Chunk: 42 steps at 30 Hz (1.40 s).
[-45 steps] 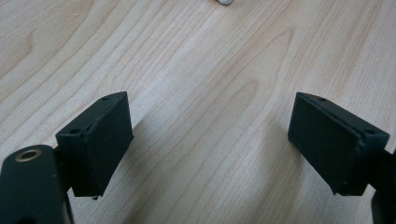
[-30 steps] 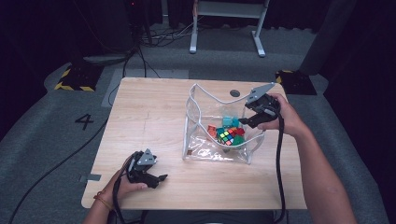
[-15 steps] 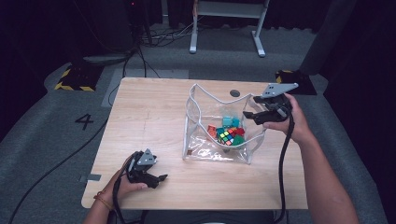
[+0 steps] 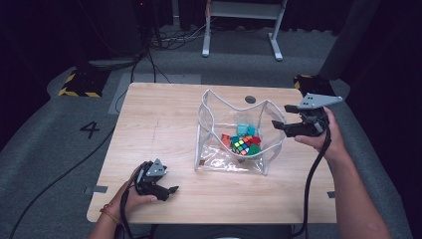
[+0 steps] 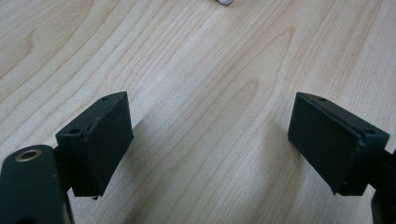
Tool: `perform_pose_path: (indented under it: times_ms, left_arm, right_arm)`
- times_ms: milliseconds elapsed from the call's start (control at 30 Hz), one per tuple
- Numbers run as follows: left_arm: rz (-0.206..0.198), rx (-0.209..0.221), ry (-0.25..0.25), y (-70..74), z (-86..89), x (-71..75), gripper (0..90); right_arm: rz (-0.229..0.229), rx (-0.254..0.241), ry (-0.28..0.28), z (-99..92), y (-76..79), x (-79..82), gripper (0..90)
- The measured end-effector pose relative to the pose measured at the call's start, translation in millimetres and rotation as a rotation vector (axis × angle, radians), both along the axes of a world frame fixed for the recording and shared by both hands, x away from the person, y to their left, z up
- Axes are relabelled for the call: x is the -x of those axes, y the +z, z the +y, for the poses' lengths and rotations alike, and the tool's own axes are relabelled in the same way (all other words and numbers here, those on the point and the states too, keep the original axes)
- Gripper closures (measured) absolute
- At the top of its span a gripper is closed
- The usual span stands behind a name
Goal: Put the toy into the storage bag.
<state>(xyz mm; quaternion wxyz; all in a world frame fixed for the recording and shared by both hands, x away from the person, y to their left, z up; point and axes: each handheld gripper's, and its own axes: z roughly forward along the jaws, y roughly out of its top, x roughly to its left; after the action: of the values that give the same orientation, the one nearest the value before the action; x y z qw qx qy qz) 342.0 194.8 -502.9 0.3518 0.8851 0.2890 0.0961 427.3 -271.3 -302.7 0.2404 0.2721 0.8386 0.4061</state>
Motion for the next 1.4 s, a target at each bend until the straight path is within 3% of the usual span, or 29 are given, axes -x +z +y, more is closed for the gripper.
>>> perform_pose_path:
  times_ms: [267, 600, 933, 1233, 1400]
  left_arm:
    - [0.002, -0.001, 0.001, 0.0, 0.0, 0.1, 13.9]
    - [0.0, 0.0, 0.0, 0.0, 0.0, 0.0, 13.9]
    - [0.0, 0.001, 0.0, 0.0, 0.0, 0.1, 13.9]
    - [-0.003, -0.001, 0.001, 0.0, 0.1, 0.0, 13.9]
    - [-0.003, -0.001, 0.001, 0.1, 0.1, 0.0, 13.9]
  right_arm:
    - [-0.012, -0.043, -0.006, -17.4, -4.6, 18.8, 29.0]
    - [-0.018, -0.06, -0.005, -29.6, -12.2, 39.5, 28.9]
    - [-0.003, -0.062, -0.001, -36.6, -35.5, 53.1, 28.6]
    - [0.017, -0.028, -0.027, -38.3, -60.7, 58.0, 28.3]
    - [0.032, 0.029, -0.04, -37.4, -72.6, 58.2, 27.7]
